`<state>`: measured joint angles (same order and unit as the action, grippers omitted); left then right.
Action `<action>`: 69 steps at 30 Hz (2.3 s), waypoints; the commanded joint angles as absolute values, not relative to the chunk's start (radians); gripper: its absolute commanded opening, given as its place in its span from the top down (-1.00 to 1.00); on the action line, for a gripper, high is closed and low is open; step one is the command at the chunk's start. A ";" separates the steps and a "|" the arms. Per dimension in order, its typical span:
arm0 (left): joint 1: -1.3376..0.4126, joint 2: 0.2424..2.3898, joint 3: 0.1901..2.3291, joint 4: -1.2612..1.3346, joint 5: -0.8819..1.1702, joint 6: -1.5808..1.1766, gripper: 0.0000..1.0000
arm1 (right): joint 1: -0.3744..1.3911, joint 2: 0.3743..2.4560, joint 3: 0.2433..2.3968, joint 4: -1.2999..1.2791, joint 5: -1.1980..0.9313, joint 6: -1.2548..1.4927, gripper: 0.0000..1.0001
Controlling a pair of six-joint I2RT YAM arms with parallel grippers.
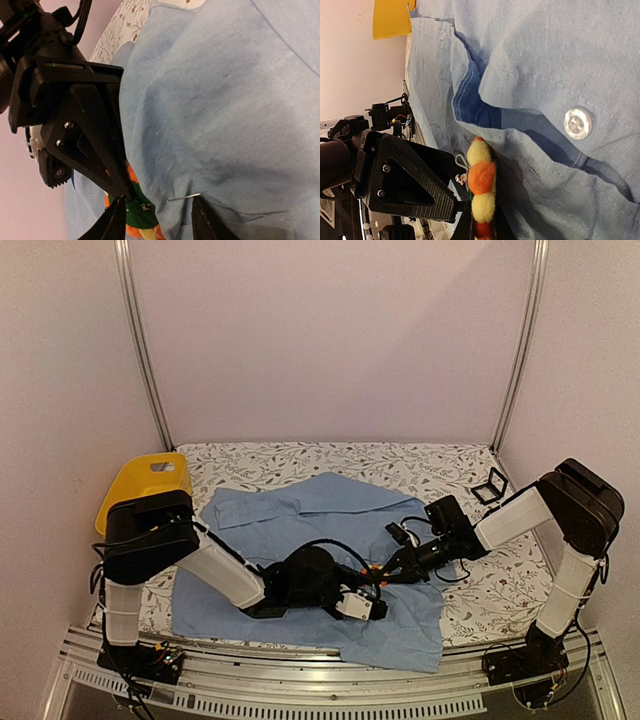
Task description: Pin the brooch onto the clothing
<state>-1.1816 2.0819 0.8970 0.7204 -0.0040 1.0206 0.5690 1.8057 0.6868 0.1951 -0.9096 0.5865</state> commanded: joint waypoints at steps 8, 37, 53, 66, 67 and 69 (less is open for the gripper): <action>-1.180 2.103 0.910 0.852 -0.087 0.775 0.26 | 0.583 1.792 0.677 0.218 -0.928 0.589 1.00; -1.133 2.076 0.913 0.767 0.005 0.623 0.78 | 0.584 1.795 0.680 0.217 -0.946 0.583 1.00; -1.114 2.065 0.916 0.758 -0.073 0.654 0.93 | 0.584 1.795 0.717 0.179 -0.932 0.555 1.00; -1.072 2.028 0.963 0.608 0.107 0.439 0.70 | 0.588 1.749 0.695 0.181 -0.923 0.563 1.00; -1.068 2.025 0.964 0.603 0.114 0.420 0.68 | 0.590 1.749 0.694 0.183 -0.923 0.563 1.00; -1.062 2.017 0.965 0.596 0.138 0.372 0.59 | 0.593 1.751 0.692 0.187 -0.925 0.564 1.00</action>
